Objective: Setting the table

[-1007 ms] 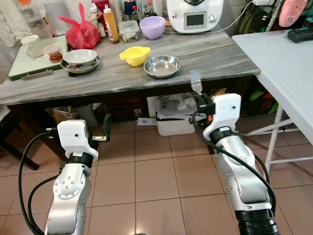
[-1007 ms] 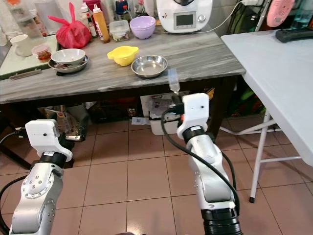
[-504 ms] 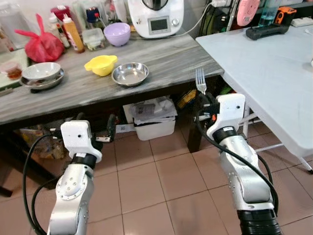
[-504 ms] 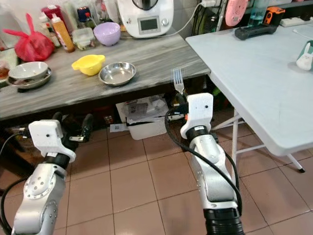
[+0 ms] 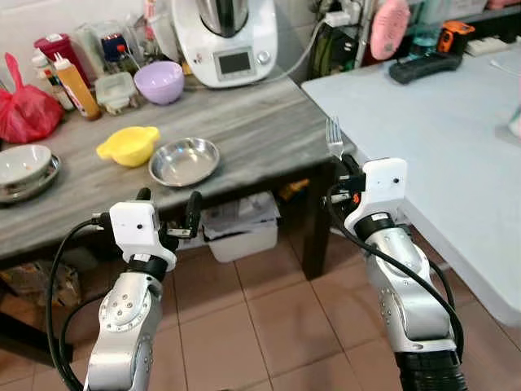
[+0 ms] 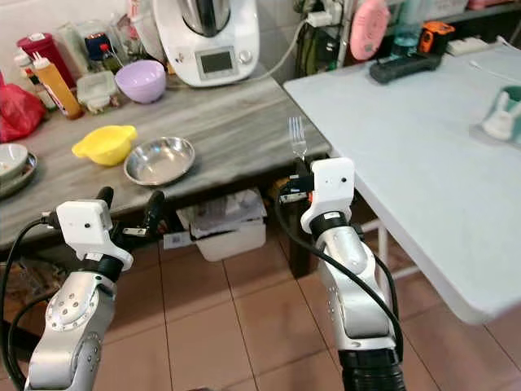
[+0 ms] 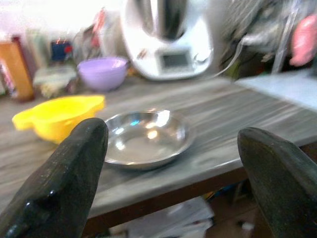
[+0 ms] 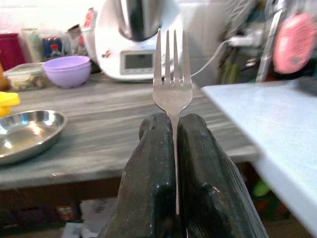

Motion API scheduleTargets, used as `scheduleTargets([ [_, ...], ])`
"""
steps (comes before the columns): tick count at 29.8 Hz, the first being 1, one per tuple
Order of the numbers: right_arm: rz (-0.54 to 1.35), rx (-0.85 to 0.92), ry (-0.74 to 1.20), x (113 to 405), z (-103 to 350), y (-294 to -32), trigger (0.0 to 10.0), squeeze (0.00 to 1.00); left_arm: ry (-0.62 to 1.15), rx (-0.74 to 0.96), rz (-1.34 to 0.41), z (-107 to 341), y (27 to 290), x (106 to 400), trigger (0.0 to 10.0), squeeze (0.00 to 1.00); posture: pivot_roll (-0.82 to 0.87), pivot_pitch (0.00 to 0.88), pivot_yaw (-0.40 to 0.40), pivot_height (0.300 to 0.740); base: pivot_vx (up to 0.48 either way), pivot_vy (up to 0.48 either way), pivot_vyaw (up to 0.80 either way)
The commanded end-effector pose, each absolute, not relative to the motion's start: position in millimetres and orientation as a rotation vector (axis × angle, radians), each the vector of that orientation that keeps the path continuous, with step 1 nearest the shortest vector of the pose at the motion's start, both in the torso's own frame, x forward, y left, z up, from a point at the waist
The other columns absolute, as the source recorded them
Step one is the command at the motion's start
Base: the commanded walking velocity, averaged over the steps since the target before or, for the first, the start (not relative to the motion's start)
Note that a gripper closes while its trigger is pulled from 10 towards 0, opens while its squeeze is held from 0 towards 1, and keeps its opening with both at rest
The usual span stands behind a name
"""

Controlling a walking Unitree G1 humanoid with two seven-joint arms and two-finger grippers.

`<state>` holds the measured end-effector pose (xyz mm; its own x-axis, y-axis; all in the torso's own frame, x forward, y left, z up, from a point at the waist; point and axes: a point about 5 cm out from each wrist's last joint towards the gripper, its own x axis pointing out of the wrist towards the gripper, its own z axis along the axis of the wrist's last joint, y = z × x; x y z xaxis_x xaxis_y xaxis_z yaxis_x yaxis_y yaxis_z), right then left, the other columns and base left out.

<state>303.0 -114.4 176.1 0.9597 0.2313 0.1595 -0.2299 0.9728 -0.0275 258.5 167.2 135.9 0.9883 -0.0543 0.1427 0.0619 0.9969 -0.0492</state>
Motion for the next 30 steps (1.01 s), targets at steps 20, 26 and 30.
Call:
scheduleTargets([
  [20,0.255,-0.047,-0.181,301.7,179.6,-112.1,10.0,0.0,-0.134,-0.059,-0.078,133.2,163.5,250.8,10.0,0.0,-0.08,0.074,0.095,0.74,0.426,0.0,0.25],
  [26,0.27,-0.043,-0.173,301.1,177.6,-110.3,10.0,0.0,-0.122,-0.044,-0.074,129.7,165.8,242.4,10.0,0.0,-0.07,0.073,0.093,0.74,0.0,0.0,0.22],
  [30,0.276,-0.042,-0.167,300.3,176.2,-109.5,10.0,0.0,-0.114,-0.035,-0.081,128.2,165.3,238.3,10.0,0.0,-0.07,0.075,0.092,0.74,0.0,0.0,0.0],
])
